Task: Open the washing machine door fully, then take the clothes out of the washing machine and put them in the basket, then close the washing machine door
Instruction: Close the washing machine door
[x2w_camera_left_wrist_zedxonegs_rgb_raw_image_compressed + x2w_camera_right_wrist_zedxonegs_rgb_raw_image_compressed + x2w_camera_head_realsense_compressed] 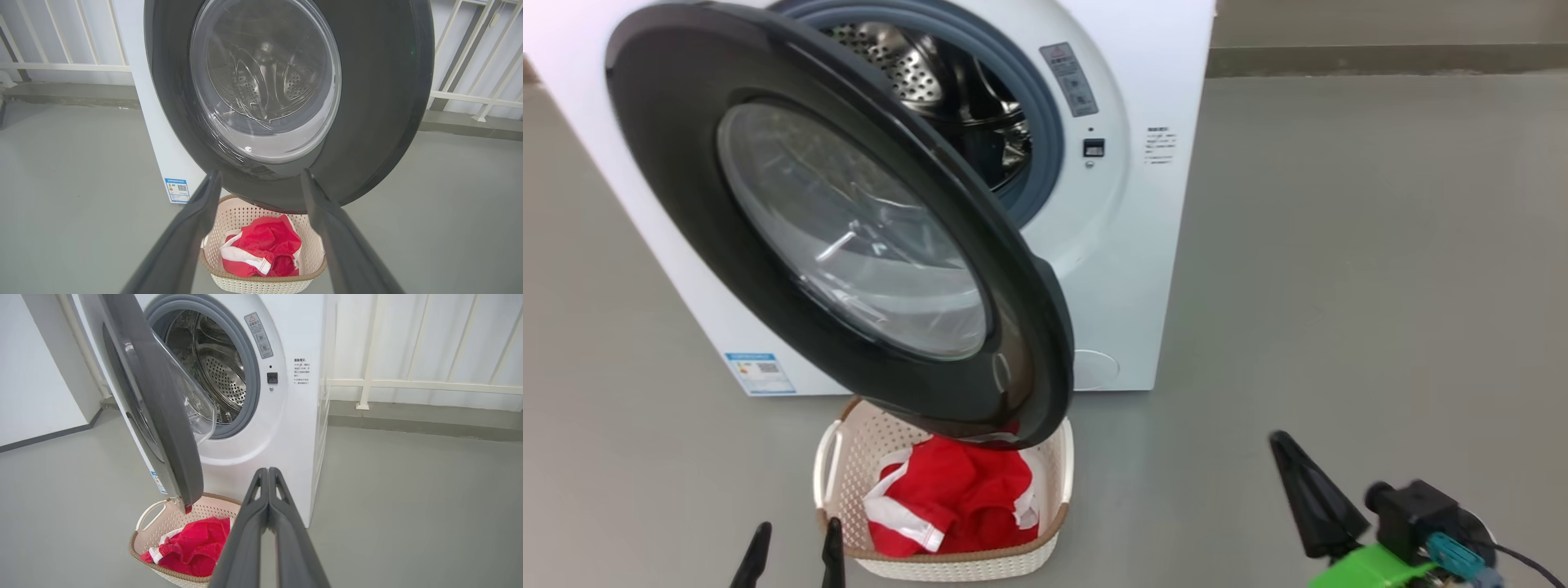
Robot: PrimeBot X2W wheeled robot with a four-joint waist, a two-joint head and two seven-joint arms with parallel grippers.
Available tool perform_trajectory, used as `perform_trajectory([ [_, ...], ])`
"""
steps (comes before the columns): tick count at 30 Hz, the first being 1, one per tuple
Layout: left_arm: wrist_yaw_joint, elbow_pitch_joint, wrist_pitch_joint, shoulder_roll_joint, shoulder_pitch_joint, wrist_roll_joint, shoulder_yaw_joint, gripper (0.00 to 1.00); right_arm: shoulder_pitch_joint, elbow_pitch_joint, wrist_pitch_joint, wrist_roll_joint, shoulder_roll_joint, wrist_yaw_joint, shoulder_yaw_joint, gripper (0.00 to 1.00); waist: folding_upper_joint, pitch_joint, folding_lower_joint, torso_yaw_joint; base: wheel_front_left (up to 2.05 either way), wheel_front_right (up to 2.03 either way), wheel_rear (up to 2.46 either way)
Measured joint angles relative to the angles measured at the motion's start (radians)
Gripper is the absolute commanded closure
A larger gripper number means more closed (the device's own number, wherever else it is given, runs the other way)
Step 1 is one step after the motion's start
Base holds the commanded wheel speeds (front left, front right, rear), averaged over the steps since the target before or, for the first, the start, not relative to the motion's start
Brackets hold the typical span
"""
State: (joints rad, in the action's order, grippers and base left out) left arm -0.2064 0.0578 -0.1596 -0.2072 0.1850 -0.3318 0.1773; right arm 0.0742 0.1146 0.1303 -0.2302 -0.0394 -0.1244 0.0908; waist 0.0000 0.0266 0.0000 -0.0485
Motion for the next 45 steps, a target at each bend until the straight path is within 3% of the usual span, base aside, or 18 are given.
perform_trajectory([
  [12,0.0,0.008,0.001,-0.003,-0.026,0.006,0.024,0.0,-0.154,0.064,0.003,-0.047,-0.009,0.0,0.181,1.0,0.0,-0.009,0.0,-0.097,0.0,0.0,0.0],
  [22,0.005,0.006,-0.002,-0.002,-0.06,0.006,0.048,0.0,-0.365,0.211,0.03,-0.102,-0.016,0.0,0.302,1.0,0.0,-0.034,0.0,-0.174,0.0,0.0,0.0],
  [45,0.024,-0.052,-0.055,0.024,-0.132,-0.002,0.067,0.0,-0.622,0.474,0.099,-0.183,-0.018,-0.005,0.345,1.0,0.0,-0.101,0.0,-0.225,0.0,0.0,0.0],
])
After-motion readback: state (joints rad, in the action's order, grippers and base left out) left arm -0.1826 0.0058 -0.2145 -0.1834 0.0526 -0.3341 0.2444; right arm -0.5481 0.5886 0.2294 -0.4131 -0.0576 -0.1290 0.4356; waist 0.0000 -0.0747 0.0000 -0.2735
